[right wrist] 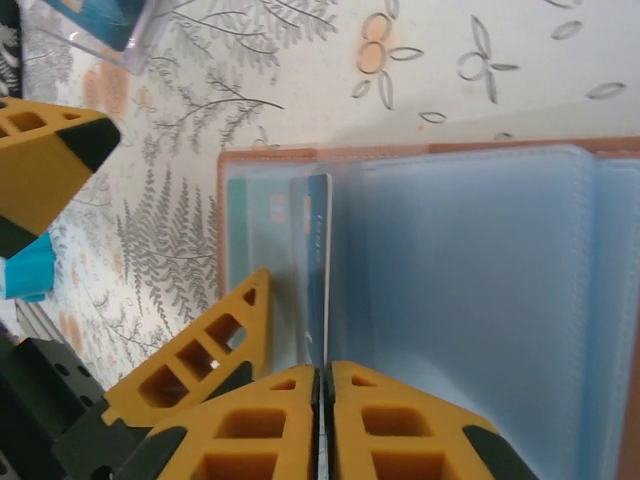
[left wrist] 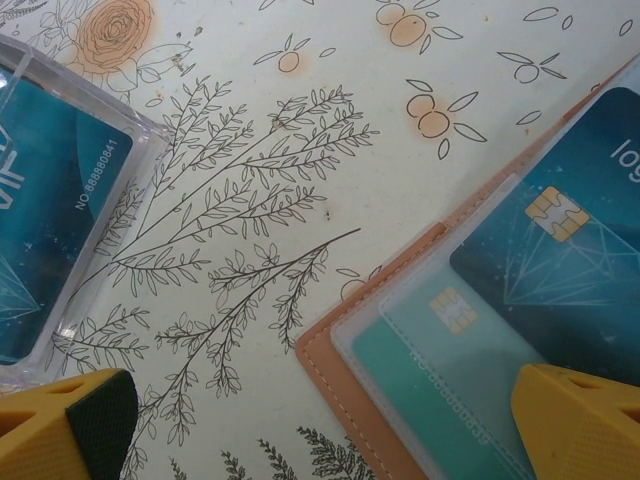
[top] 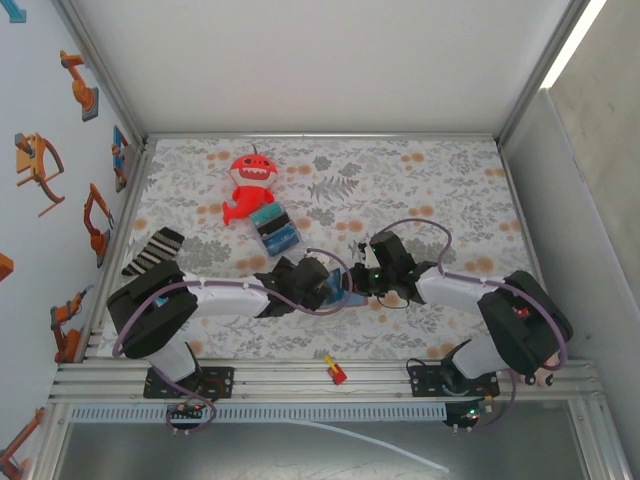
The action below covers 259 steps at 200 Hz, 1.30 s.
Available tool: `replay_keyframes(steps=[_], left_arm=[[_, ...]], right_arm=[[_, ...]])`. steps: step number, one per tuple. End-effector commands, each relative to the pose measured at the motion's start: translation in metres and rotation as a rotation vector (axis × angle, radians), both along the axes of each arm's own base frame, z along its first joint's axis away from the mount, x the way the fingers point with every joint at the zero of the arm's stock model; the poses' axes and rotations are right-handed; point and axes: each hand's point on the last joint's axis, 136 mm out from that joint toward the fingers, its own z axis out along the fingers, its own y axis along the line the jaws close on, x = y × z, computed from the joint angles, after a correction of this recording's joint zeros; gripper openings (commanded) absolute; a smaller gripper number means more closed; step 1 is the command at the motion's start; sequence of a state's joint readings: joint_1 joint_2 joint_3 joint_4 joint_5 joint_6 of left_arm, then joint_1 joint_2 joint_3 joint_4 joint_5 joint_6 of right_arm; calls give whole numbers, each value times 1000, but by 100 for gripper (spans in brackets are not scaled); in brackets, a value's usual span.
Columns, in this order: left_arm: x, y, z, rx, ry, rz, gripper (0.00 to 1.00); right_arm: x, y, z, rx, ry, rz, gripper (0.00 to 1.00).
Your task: Take the credit cards out of the card holder
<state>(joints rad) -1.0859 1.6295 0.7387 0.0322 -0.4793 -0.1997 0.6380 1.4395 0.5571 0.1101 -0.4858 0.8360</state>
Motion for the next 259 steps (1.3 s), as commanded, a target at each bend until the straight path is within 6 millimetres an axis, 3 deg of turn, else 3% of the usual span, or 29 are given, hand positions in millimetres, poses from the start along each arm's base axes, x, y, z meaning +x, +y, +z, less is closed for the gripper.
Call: replay_keyframes(steps=[1, 71, 117, 142, 190, 259], left_arm=[[-1, 0, -5, 38, 14, -16, 97], [-4, 2, -7, 30, 27, -10, 97], [-4, 7, -3, 42, 21, -3, 97], [-4, 12, 6, 41, 3, 3, 97], [-1, 19, 28, 36, -46, 11, 97], [5, 26, 64, -23, -115, 61, 97]], right_arm=[[3, 13, 14, 110, -27, 18, 16], [3, 18, 6, 134, -35, 20, 21], [2, 12, -5, 82, -25, 3, 4], [2, 0, -3, 6, -49, -4, 1], [3, -15, 23, -77, -139, 11, 0], [2, -17, 69, -59, -278, 59, 0]])
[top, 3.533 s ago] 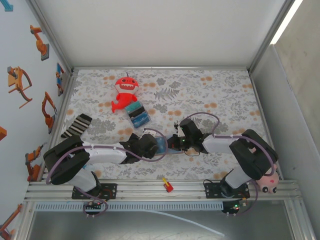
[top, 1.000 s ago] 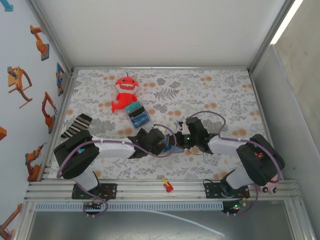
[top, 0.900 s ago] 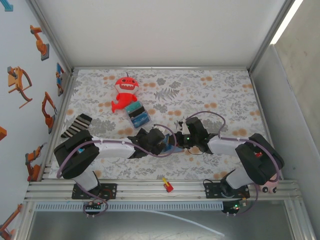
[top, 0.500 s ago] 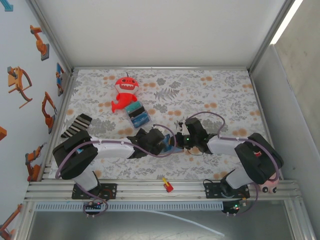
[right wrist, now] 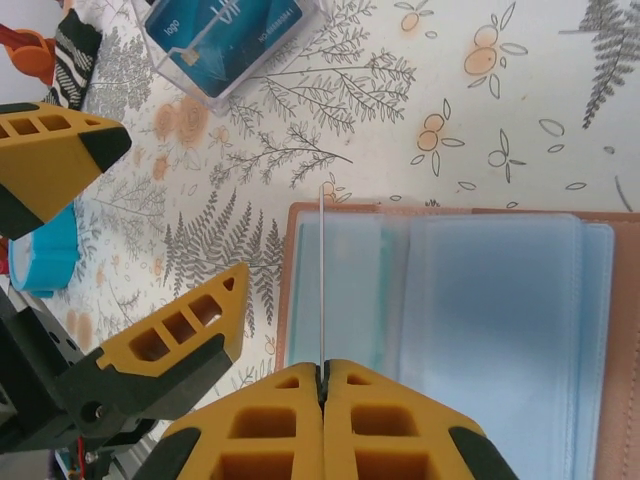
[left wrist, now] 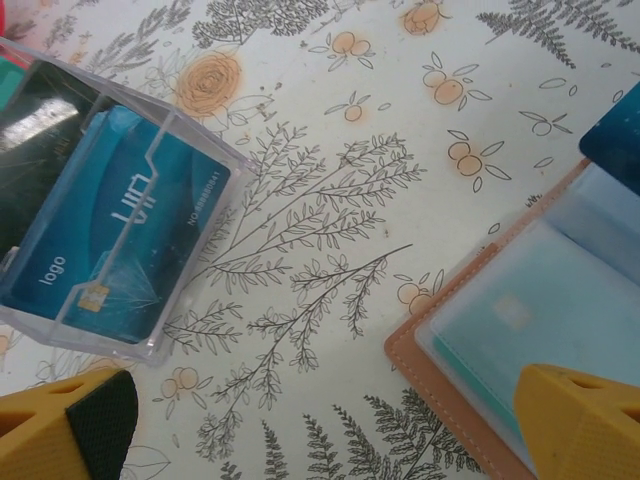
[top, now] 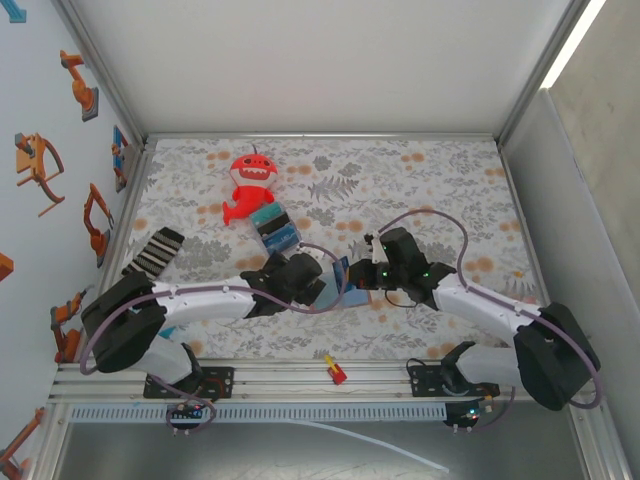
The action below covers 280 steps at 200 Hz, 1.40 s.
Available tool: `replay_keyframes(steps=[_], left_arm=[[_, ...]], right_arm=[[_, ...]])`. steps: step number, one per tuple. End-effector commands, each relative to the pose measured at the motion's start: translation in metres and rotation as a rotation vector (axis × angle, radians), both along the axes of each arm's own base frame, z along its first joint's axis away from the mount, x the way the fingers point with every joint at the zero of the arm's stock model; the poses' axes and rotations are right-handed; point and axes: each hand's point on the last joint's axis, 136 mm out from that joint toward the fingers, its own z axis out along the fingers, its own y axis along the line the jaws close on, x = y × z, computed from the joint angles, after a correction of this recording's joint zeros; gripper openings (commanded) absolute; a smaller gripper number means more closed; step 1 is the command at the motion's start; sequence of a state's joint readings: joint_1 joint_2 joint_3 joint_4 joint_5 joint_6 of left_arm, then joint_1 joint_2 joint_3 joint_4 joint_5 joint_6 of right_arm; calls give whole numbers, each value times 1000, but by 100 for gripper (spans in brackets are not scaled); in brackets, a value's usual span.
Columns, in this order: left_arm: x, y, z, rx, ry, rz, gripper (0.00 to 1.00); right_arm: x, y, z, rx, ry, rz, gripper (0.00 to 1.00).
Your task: Take the credit cards out of the card holder
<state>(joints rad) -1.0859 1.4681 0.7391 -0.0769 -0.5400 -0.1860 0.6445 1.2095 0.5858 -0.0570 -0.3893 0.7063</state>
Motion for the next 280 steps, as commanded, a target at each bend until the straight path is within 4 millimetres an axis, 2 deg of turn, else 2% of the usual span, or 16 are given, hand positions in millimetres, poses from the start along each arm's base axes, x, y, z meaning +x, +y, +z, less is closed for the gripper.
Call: replay_keyframes(steps=[1, 31, 69, 99, 122, 163, 225, 268, 280], left_arm=[[3, 10, 21, -12, -45, 38, 97], [8, 21, 50, -89, -94, 94, 97], [12, 34, 84, -275, -126, 130, 97], [7, 31, 110, -472, -98, 28, 97], [-1, 27, 126, -519, -91, -77, 97], [-13, 21, 129, -490, -39, -223, 100], [-26, 7, 127, -583, 106, -413, 87], [-42, -9, 128, -554, 167, -592, 85], [-44, -12, 127, -550, 184, -617, 80]], right_arm=[[0, -3, 19, -28, -72, 33, 0], [-3, -4, 39, -31, -155, 82, 0], [-9, 2, 64, -42, -256, 170, 0], [-15, 14, 78, -61, -322, 272, 0], [-20, 25, 85, -62, -351, 348, 0], [-27, 39, 91, -56, -369, 456, 0], [-38, 48, 104, -5, -393, 550, 0], [-48, 51, 112, 30, -407, 612, 0], [-50, 51, 114, 37, -411, 628, 0]])
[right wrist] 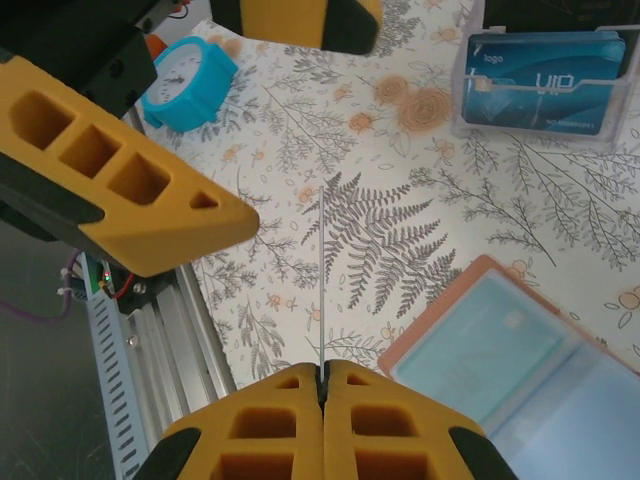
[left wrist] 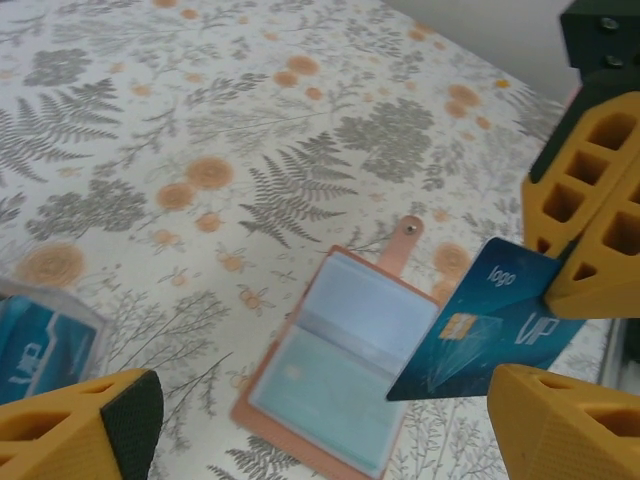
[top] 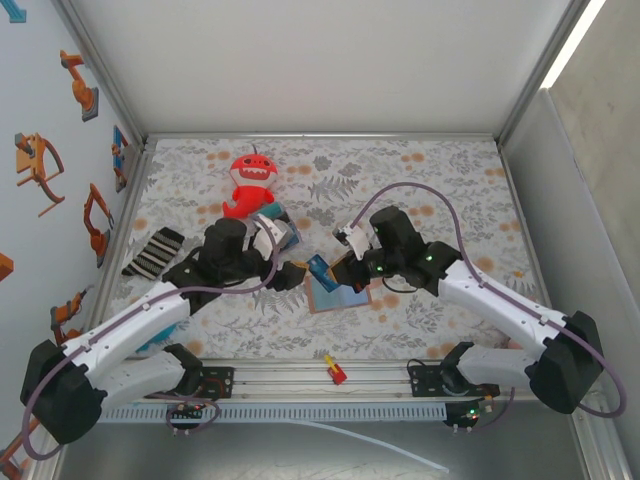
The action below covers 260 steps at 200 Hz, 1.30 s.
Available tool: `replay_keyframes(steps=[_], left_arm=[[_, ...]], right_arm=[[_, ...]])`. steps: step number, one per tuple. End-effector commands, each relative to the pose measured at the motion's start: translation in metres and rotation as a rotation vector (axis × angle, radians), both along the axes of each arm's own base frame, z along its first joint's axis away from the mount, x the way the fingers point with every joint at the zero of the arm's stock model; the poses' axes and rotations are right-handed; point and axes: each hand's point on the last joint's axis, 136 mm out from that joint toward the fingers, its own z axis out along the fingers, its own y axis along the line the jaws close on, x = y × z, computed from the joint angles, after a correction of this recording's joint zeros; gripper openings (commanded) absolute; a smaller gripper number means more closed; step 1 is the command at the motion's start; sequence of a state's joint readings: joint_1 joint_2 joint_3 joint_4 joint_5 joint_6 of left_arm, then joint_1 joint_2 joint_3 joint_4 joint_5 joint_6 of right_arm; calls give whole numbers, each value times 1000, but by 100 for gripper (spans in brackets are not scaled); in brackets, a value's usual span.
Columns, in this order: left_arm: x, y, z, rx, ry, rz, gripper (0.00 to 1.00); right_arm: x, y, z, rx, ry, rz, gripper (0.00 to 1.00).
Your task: Take the credit cards out of the card holder
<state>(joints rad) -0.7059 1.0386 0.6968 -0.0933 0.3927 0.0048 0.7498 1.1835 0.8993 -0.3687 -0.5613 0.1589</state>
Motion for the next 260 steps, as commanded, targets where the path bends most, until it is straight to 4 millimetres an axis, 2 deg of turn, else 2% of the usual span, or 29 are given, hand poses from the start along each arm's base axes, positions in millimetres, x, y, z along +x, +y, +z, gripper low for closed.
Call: replay_keyframes(steps=[1, 43, 91, 129, 182, 215, 260], left_arm=[[-16, -13, 15, -22, -19, -156, 80], [-18, -20, 14, -26, -1, -207, 73], [-31, -25, 10, -25, 48, -295, 60], [-42, -30, 10, -34, 77, -359, 59], [-55, -40, 4, -7, 106, -433, 18], [-62, -44, 4, 0, 96, -465, 0], [-65, -41, 8, -6, 82, -457, 0]], right_arm=[[-9, 6, 19, 40, -29, 76, 0], [-12, 5, 20, 34, -36, 97, 0], [-14, 5, 19, 34, -40, 120, 0], [-20, 7, 22, 56, -42, 161, 0], [-21, 8, 22, 60, -64, 184, 0], [-20, 7, 21, 55, -66, 178, 0], [-15, 6, 23, 58, -95, 150, 0]])
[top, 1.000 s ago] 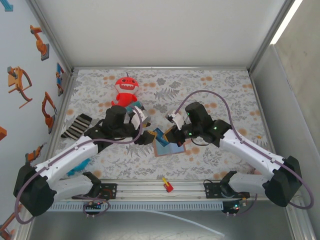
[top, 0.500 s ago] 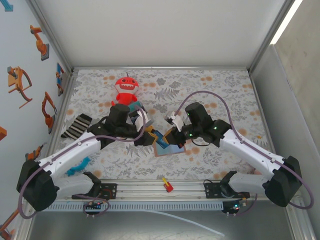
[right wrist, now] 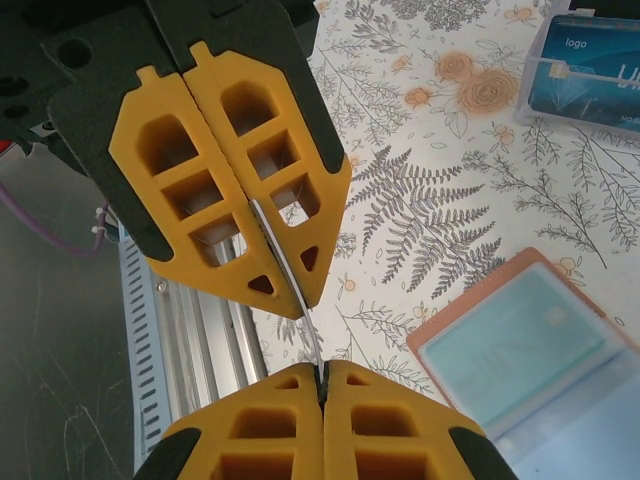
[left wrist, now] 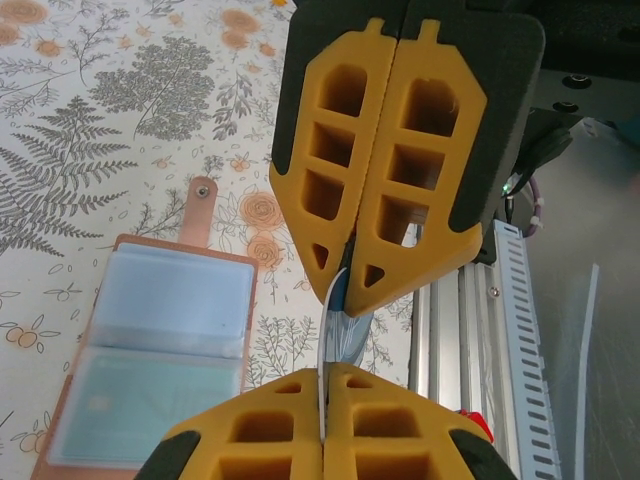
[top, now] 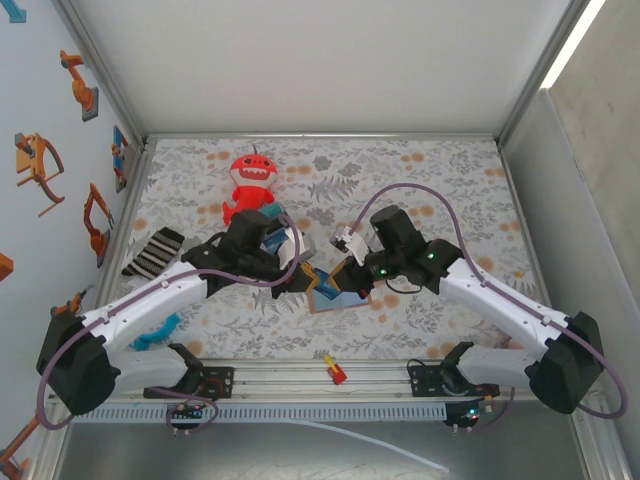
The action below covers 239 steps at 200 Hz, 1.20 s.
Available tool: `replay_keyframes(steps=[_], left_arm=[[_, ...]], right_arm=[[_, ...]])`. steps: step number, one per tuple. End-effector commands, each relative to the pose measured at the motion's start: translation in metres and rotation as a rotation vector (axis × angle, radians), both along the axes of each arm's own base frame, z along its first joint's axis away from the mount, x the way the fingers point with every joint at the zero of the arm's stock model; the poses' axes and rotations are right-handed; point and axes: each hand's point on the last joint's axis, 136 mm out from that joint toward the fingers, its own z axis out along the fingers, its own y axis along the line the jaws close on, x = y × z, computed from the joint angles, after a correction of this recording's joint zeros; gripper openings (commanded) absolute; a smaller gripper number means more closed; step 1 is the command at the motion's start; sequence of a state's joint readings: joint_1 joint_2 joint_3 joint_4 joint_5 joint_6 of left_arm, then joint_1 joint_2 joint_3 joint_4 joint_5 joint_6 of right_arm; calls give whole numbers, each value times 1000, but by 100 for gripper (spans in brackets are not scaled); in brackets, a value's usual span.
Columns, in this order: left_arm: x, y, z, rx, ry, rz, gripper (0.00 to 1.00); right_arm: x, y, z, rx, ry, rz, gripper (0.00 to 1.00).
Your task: Take the credit cards out of the card holder
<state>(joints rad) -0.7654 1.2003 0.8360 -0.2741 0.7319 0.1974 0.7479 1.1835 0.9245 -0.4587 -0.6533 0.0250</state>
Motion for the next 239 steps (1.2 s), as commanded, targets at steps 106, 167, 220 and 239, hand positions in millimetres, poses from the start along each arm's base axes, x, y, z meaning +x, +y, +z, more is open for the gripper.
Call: replay_keyframes(steps=[106, 167, 220, 239], left_arm=[[-2, 11, 26, -79, -98, 79, 0], [17, 31, 46, -183, -146, 313, 0], [41, 55, 77, -417, -147, 587, 0], [45, 59, 88, -528, -116, 643, 0]], right_arm=[[17, 8, 37, 126, -102, -82, 46], [38, -3, 64, 245, -186, -263, 63], [52, -19, 83, 418, -186, -449, 99], [54, -18, 86, 481, -158, -470, 99]])
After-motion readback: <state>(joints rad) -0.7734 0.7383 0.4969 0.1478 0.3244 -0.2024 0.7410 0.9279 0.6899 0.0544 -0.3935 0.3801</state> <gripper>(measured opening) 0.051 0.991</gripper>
